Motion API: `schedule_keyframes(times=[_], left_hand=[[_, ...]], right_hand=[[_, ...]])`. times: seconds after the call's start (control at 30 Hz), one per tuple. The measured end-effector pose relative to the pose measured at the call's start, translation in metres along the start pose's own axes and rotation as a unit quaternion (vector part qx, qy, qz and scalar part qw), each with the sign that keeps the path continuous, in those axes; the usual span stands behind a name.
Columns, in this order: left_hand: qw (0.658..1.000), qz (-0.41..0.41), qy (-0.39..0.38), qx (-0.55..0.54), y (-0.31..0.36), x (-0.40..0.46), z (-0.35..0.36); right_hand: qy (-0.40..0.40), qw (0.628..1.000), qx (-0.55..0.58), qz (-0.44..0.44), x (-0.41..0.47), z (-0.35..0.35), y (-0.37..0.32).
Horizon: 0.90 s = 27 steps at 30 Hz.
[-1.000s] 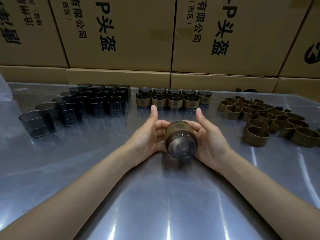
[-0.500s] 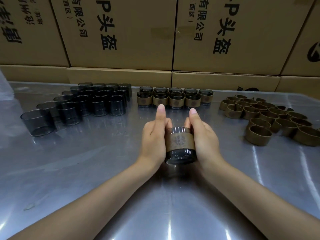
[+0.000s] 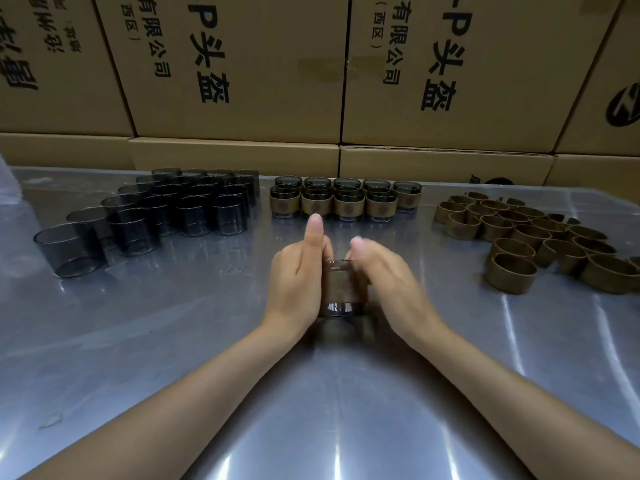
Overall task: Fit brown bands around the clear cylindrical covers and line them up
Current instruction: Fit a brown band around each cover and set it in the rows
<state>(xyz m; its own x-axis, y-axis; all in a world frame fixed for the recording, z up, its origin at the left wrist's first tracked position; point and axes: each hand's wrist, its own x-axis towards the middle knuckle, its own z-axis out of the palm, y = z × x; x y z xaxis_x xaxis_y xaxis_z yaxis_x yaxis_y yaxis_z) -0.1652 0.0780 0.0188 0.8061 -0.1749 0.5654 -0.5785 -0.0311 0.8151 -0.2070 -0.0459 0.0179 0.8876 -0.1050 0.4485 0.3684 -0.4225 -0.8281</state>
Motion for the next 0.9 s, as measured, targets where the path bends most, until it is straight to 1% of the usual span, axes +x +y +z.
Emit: schedule_keyframes(times=[0.07,0.1,0.2,0.27,0.33,0.4,0.5,0.57,0.73,0.8,0.9], left_hand=[[0.999,0.034,-0.005,0.039,-0.006,0.002,-0.005],[0.997,0.049,-0.010,0.059,-0.009,0.003,-0.006],[0.993,0.072,-0.031,0.087,-0.012,0.008,-0.007],[0.993,0.070,-0.009,0.095,-0.013,0.011,-0.009],[0.994,0.045,0.025,0.094,-0.017,0.013,-0.015],[0.995,-0.004,0.038,0.094,-0.024,0.016,-0.018],[0.986,-0.122,0.019,0.113,-0.041,0.028,-0.018],[0.975,-0.173,0.009,0.139,-0.054,0.041,-0.021],[0.964,-0.188,0.045,0.185,-0.077,0.083,-0.026],[0.960,-0.193,0.049,0.198,-0.086,0.097,-0.026],[0.954,-0.194,0.032,0.228,-0.098,0.113,-0.026]], right_hand=[[-0.066,0.993,-0.097,-0.007,-0.001,-0.005,0.007],[-0.077,0.988,-0.134,0.003,-0.001,-0.006,0.009],[-0.049,0.982,-0.183,0.011,0.004,-0.011,0.013],[-0.011,0.974,-0.227,0.006,0.008,-0.019,0.020],[0.041,0.965,-0.256,0.021,0.015,-0.031,0.031],[0.094,0.956,-0.273,0.060,0.025,-0.044,0.043],[0.145,0.936,-0.295,0.123,0.048,-0.060,0.060],[0.176,0.926,-0.296,0.157,0.064,-0.067,0.069],[0.216,0.897,-0.301,0.243,0.099,-0.077,0.091],[0.223,0.891,-0.304,0.251,0.108,-0.079,0.098],[0.229,0.880,-0.323,0.261,0.118,-0.085,0.106]])
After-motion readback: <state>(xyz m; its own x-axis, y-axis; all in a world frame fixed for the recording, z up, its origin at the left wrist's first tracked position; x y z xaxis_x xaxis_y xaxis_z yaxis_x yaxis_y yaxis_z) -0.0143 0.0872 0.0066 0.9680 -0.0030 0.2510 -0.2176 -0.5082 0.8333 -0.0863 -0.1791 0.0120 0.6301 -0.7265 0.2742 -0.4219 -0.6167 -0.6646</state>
